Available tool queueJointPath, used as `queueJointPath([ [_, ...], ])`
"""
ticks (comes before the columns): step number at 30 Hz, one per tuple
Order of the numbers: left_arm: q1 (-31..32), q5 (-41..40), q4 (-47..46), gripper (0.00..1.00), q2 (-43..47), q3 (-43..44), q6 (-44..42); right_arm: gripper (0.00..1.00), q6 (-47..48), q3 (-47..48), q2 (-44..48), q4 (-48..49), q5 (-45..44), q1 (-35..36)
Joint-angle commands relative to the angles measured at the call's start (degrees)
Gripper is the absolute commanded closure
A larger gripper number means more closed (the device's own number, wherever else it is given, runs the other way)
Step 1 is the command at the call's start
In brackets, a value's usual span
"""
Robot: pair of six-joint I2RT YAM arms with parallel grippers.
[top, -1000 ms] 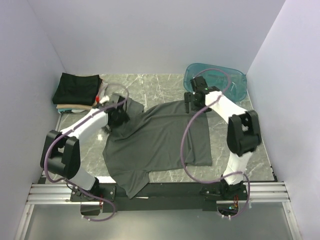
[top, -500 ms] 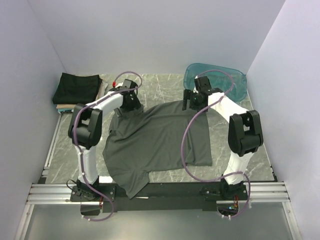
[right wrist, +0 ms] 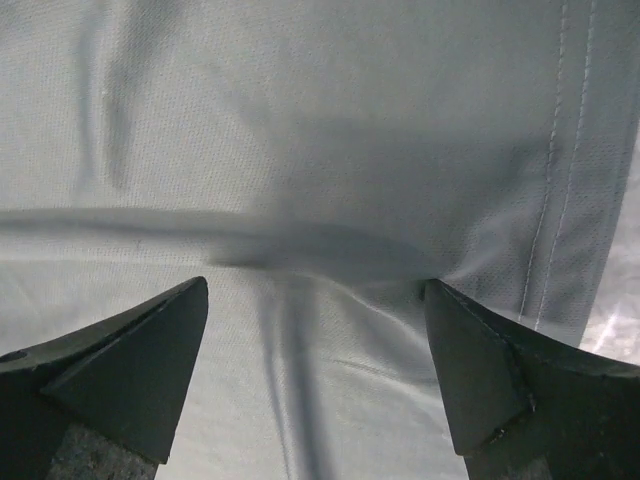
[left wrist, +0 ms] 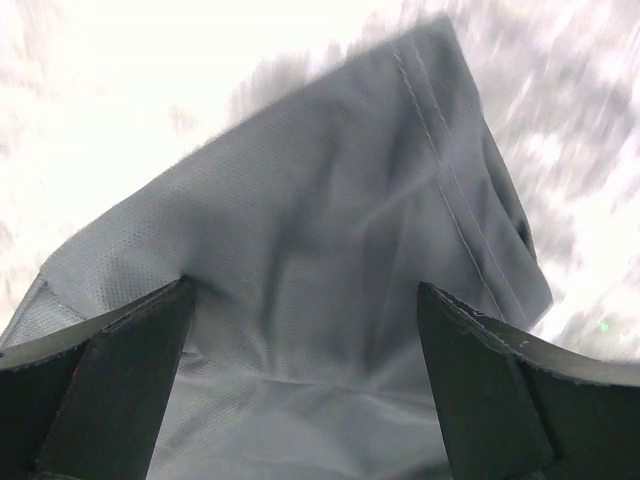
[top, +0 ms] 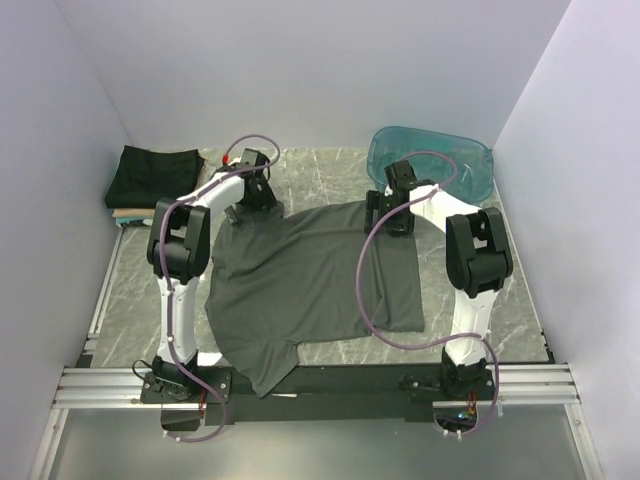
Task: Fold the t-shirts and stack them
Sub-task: Flatten the tshirt out
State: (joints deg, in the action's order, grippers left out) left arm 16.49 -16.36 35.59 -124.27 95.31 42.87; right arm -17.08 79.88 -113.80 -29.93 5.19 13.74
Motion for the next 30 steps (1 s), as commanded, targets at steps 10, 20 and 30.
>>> queueJointPath([
  [10,-5.0,1.4,4.7,0.01,-15.3,21.8,-4.1,0.06,3.8,18.4,-11.6,-10.8,-3.0,-1.6],
  [20,-6.7,8.7,-2.8,0.01,-18.2,29.2,-10.8,0.05,5.9,28.6,-15.6,-14.7,-5.1,-2.1],
  [30,-6.4,11.1,-1.1,0.01,-8.3,29.0,-11.0,0.05,7.8,26.1,-5.3,-12.6,-3.2,-1.6],
])
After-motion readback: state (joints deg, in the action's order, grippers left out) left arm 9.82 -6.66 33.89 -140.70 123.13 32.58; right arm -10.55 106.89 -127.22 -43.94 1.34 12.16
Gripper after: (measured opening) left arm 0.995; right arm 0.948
